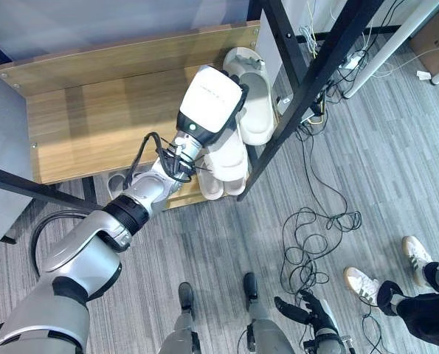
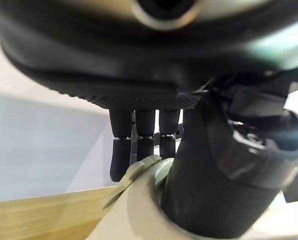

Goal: Arrange the slippers neatly on the shoe rack.

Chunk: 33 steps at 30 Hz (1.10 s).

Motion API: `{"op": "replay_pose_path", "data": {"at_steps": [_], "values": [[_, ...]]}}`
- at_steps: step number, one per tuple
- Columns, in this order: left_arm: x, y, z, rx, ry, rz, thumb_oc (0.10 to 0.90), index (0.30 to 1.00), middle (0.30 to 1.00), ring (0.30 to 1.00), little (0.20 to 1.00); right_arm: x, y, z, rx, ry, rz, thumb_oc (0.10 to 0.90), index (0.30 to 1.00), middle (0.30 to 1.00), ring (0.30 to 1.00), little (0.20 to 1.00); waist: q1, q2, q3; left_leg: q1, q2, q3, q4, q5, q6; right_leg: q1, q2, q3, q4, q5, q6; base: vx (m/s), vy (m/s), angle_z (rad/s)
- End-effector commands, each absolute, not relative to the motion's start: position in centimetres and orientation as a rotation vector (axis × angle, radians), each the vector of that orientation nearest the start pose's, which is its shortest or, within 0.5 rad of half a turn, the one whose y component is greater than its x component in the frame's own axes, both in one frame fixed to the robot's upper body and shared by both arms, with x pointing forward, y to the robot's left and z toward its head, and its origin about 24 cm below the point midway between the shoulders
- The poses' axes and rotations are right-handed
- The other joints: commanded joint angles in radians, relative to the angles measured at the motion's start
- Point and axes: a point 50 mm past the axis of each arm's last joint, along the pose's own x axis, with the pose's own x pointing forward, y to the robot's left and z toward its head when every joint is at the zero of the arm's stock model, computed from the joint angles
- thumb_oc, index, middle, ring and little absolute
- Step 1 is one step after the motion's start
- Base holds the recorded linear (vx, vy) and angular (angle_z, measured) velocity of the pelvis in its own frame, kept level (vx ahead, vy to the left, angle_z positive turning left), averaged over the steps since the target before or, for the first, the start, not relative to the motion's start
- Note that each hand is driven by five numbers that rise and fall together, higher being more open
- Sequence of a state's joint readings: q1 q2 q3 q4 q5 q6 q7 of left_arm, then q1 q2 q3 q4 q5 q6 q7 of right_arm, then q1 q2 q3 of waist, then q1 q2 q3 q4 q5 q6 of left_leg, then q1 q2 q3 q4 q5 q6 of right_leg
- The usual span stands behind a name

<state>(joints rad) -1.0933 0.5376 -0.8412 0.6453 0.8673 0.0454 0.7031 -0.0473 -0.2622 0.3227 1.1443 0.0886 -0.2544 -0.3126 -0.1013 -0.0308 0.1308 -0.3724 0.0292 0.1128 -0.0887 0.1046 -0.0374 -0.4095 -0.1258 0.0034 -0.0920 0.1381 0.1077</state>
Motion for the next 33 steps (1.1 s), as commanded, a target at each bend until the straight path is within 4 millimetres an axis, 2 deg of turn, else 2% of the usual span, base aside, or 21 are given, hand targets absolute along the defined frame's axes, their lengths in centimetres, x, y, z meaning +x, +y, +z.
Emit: {"op": "replay_pose_path", "data": {"at_steps": [1, 11, 16, 23, 24, 25, 29, 33], "values": [[37.2, 9.2, 30.3, 1.560, -1.301, 0.495, 0.400, 0.300, 0.300, 0.300, 0.300, 13.2, -25.4, -13.1, -0.474, 0.814, -0.278, 0.800, 0.900, 0.900, 0.900, 0.900, -0.019, 0.044, 0.019, -0.011, -0.058, -0.054, 0.001, -0.058, 0.007, -0.009, 0.022, 0.035, 0.006, -0.025, 0.074, 0.00, 0.000, 0.00], [38.1, 10.0, 32.9, 1.642, -1.234, 0.597, 0.400, 0.300, 0.300, 0.300, 0.300, 13.9, -25.4, -13.0, -0.431, 0.801, -0.282, 0.800, 0.900, 0.900, 0.900, 0.900, -0.032, 0.040, 0.014, -0.023, -0.059, -0.053, 0.001, -0.056, 0.007, -0.023, 0.021, 0.033, 0.006, -0.020, 0.077, 0.00, 0.000, 0.00], [38.3, 9.4, 35.1, 1.686, -1.216, 0.653, 0.400, 0.300, 0.300, 0.300, 0.300, 14.2, -25.3, -12.8, -0.408, 0.786, -0.278, 0.800, 0.900, 0.900, 0.900, 0.900, -0.043, 0.033, 0.016, -0.032, -0.055, -0.051, 0.001, -0.053, 0.006, -0.030, 0.023, 0.032, 0.005, -0.016, 0.079, 0.00, 0.002, 0.02], [38.8, 8.8, 36.0, 1.828, -1.200, 0.655, 0.402, 0.302, 0.302, 0.302, 0.302, 14.7, -25.5, -12.6, -0.398, 0.770, -0.275, 0.800, 0.900, 0.900, 0.900, 0.900, -0.056, 0.018, 0.015, -0.045, -0.047, -0.050, 0.001, -0.051, 0.006, -0.044, 0.029, 0.036, 0.005, -0.010, 0.082, 0.00, 0.000, 0.00], [39.0, 8.9, 36.0, 1.854, -1.178, 0.654, 0.533, 0.500, 0.500, 0.500, 0.500, 14.8, -25.4, -12.5, -0.398, 0.766, -0.270, 0.800, 0.900, 0.900, 0.900, 0.900, -0.060, 0.016, 0.014, -0.046, -0.044, -0.049, 0.001, -0.050, 0.006, -0.047, 0.031, 0.038, 0.005, -0.009, 0.081, 0.00, 0.000, 0.00], [39.1, 9.1, 36.0, 1.866, -1.170, 0.655, 0.800, 0.900, 0.900, 0.900, 0.900, 14.7, -25.4, -12.5, -0.395, 0.765, -0.269, 0.800, 0.900, 0.900, 0.900, 0.900, -0.062, 0.014, 0.014, -0.046, -0.043, -0.047, 0.001, -0.050, 0.006, -0.049, 0.032, 0.039, 0.005, -0.008, 0.082, 0.00, 0.000, 0.00], [40.1, 9.7, 34.8, 1.914, -1.054, 0.634, 0.800, 0.900, 0.900, 0.900, 0.900, 15.1, -25.1, -12.5, -0.400, 0.758, -0.251, 0.800, 0.900, 0.900, 0.900, 0.900, -0.069, 0.008, 0.007, -0.045, -0.039, -0.044, 0.001, -0.050, 0.005, -0.052, 0.034, 0.044, 0.005, -0.006, 0.081, 0.00, 0.000, 0.00], [40.2, 9.9, 34.6, 1.889, -1.015, 0.636, 0.800, 0.900, 0.900, 0.900, 0.900, 15.0, -24.9, -12.6, -0.398, 0.760, -0.244, 0.800, 0.900, 0.900, 0.900, 0.900, -0.069, 0.008, 0.003, -0.043, -0.040, -0.043, 0.001, -0.051, 0.005, -0.053, 0.035, 0.045, 0.005, -0.007, 0.081, 0.00, 0.000, 0.00]]}}
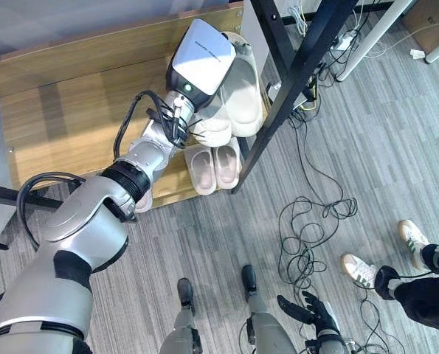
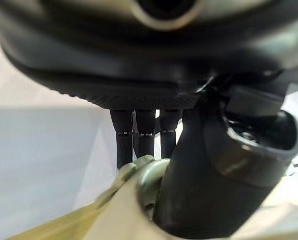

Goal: Arrange the slippers neatly on the shoe rack.

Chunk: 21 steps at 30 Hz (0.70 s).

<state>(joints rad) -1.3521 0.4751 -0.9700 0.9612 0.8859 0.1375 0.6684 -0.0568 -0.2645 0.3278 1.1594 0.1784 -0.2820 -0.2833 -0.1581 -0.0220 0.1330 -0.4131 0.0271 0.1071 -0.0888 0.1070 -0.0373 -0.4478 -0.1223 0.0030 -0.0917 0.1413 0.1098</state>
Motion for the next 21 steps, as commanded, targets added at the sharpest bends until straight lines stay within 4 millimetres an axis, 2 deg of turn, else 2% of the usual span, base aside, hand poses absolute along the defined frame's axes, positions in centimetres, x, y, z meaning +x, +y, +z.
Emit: {"op": "replay_pose_path", "data": {"at_steps": [1, 8, 11, 15, 18, 21], "values": [[40.6, 10.3, 34.3, 1.866, -0.948, 0.635, 0.800, 0.900, 0.900, 0.900, 0.900, 14.9, -24.7, -12.7, -0.397, 0.764, -0.237, 0.800, 0.900, 0.900, 0.900, 0.900, -0.012, -0.001, -0.002, 0.000, -0.038, -0.036, 0.002, -0.054, 0.006, -0.015, 0.031, 0.045, 0.004, -0.010, 0.079, 0.00, 0.000, 0.00], [40.7, 9.6, 34.7, 1.654, -0.878, 0.614, 0.800, 0.900, 0.900, 0.900, 0.900, 14.8, -24.1, -12.9, -0.386, 0.783, -0.213, 0.800, 0.900, 0.900, 0.900, 0.900, -0.005, 0.000, -0.007, 0.007, -0.041, -0.040, 0.002, -0.053, 0.006, -0.010, 0.031, 0.042, 0.004, -0.013, 0.075, 0.00, -0.001, -0.02], [40.7, 9.1, 34.5, 1.657, -0.867, 0.583, 0.800, 0.900, 0.900, 0.900, 0.900, 15.1, -24.1, -12.9, -0.377, 0.787, -0.218, 0.800, 0.900, 0.900, 0.900, 0.900, 0.001, -0.001, -0.002, 0.011, -0.042, -0.042, 0.002, -0.051, 0.007, -0.003, 0.032, 0.037, 0.004, -0.015, 0.075, 0.00, 0.000, 0.00], [39.9, 6.4, 34.6, 1.611, -0.980, 0.516, 0.800, 0.900, 0.900, 0.900, 0.900, 15.0, -24.1, -13.2, -0.348, 0.820, -0.242, 0.800, 0.900, 0.900, 0.900, 0.900, 0.023, -0.001, 0.007, 0.025, -0.045, -0.048, 0.002, -0.052, 0.008, 0.013, 0.029, 0.026, 0.005, -0.020, 0.071, -0.01, -0.010, 0.01], [39.5, 5.7, 34.5, 1.636, -1.026, 0.504, 0.800, 0.900, 0.900, 0.900, 0.900, 14.7, -24.2, -13.3, -0.331, 0.838, -0.250, 0.800, 0.900, 0.900, 0.900, 0.900, 0.030, -0.002, 0.006, 0.029, -0.046, -0.049, 0.002, -0.052, 0.008, 0.016, 0.028, 0.022, 0.005, -0.022, 0.070, -0.02, -0.014, 0.05], [39.5, 5.8, 34.6, 1.662, -1.038, 0.510, 0.800, 0.900, 0.900, 0.900, 0.900, 14.8, -24.0, -13.5, -0.325, 0.847, -0.246, 0.800, 0.900, 0.900, 0.900, 0.900, 0.035, 0.000, 0.007, 0.028, -0.046, -0.049, 0.002, -0.050, 0.008, 0.016, 0.028, 0.019, 0.006, -0.021, 0.070, -0.02, -0.017, 0.05]]}}
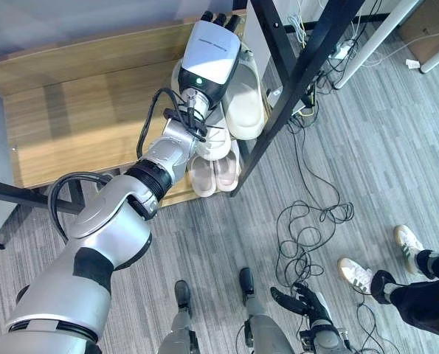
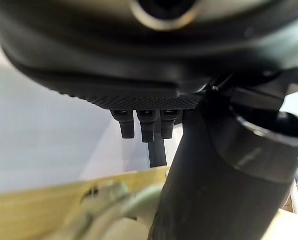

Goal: Arrange the slippers neatly on the shoe rack.

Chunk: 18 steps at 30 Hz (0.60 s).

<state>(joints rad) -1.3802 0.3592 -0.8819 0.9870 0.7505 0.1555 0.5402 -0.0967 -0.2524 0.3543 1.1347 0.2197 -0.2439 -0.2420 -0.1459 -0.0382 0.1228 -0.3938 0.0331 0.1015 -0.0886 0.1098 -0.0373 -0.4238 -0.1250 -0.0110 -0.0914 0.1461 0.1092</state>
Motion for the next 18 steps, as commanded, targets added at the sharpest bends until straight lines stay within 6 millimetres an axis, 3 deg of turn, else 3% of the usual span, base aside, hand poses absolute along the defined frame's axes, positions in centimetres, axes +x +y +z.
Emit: {"op": "replay_pose_path", "data": {"at_steps": [1, 18], "values": [[39.5, 6.0, 34.5, 1.670, -1.031, 0.507, 0.800, 0.900, 0.900, 0.900, 0.900, 14.6, -24.0, -13.5, -0.320, 0.856, -0.244, 0.800, 0.900, 0.900, 0.900, 0.900, 0.025, 0.016, 0.018, 0.009, -0.053, -0.043, 0.001, -0.052, 0.008, -0.007, 0.030, 0.033, 0.005, -0.026, 0.069, -0.04, -0.022, 0.04], [39.9, 9.7, 33.3, 1.600, -0.946, 0.480, 0.800, 0.900, 0.900, 0.900, 0.900, 13.0, -22.9, -14.6, -0.310, 0.940, -0.185, 0.800, 0.900, 0.900, 0.900, 0.900, 0.043, 0.048, 0.021, -0.006, -0.062, -0.030, 0.001, -0.040, 0.009, -0.023, 0.023, 0.030, 0.013, -0.022, 0.062, -0.01, -0.003, 0.00]]}}
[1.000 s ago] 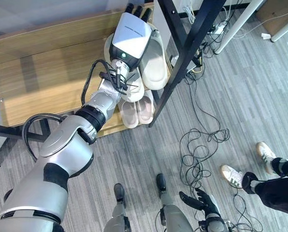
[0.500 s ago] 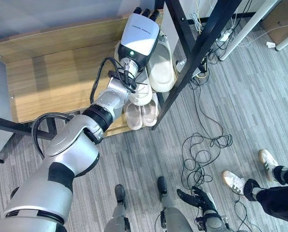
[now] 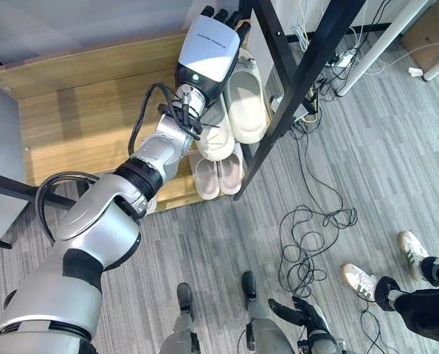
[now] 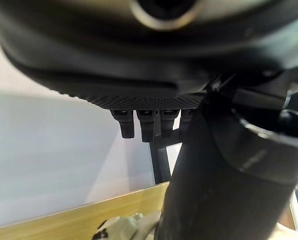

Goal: Arrange the slippers neatly on the shoe rack.

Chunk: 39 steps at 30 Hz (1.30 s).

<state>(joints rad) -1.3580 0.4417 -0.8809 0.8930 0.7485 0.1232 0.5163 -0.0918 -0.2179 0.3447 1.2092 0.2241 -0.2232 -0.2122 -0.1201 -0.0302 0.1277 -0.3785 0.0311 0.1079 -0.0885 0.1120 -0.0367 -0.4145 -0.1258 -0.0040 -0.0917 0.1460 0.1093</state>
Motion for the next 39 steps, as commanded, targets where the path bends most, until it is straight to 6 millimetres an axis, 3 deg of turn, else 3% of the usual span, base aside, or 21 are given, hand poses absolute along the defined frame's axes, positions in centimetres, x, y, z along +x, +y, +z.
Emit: {"op": "replay_pose_path", "data": {"at_steps": [1, 11, 24, 39], "values": [[39.9, 9.9, 33.3, 1.602, -0.945, 0.483, 0.800, 0.900, 0.900, 0.900, 0.900, 13.0, -22.9, -14.6, -0.314, 0.944, -0.181, 0.800, 0.900, 0.900, 0.900, 0.900, 0.018, 0.042, 0.018, -0.023, -0.061, -0.036, 0.001, -0.041, 0.008, -0.033, 0.023, 0.024, 0.013, -0.022, 0.061, 0.00, 0.000, 0.00], [40.7, 10.8, 33.1, 1.723, -0.870, 0.488, 0.800, 0.900, 0.900, 0.900, 0.900, 12.8, -23.3, -14.6, -0.349, 0.956, -0.153, 0.800, 0.900, 0.900, 0.900, 0.900, 0.011, 0.054, 0.032, -0.049, -0.065, -0.031, 0.001, -0.032, 0.006, -0.063, 0.020, 0.022, 0.015, -0.010, 0.063, 0.00, 0.001, -0.02], [40.4, 11.2, 36.0, 1.928, -0.907, 0.571, 0.800, 0.900, 0.900, 0.900, 0.900, 13.9, -24.8, -13.9, -0.393, 0.915, -0.187, 0.800, 0.900, 0.900, 0.900, 0.900, 0.006, 0.060, 0.027, -0.066, -0.066, -0.034, 0.001, -0.029, 0.008, -0.079, 0.017, 0.023, 0.015, -0.005, 0.071, 0.00, 0.001, 0.00], [40.3, 10.2, 35.2, 1.861, -0.924, 0.508, 0.800, 0.900, 0.900, 0.900, 0.900, 13.9, -24.1, -14.1, -0.375, 0.929, -0.159, 0.800, 0.900, 0.900, 0.900, 0.900, 0.015, 0.053, 0.033, -0.049, -0.068, -0.038, 0.001, -0.030, 0.011, -0.066, 0.015, 0.018, 0.020, -0.010, 0.069, 0.00, 0.000, 0.00]]}}
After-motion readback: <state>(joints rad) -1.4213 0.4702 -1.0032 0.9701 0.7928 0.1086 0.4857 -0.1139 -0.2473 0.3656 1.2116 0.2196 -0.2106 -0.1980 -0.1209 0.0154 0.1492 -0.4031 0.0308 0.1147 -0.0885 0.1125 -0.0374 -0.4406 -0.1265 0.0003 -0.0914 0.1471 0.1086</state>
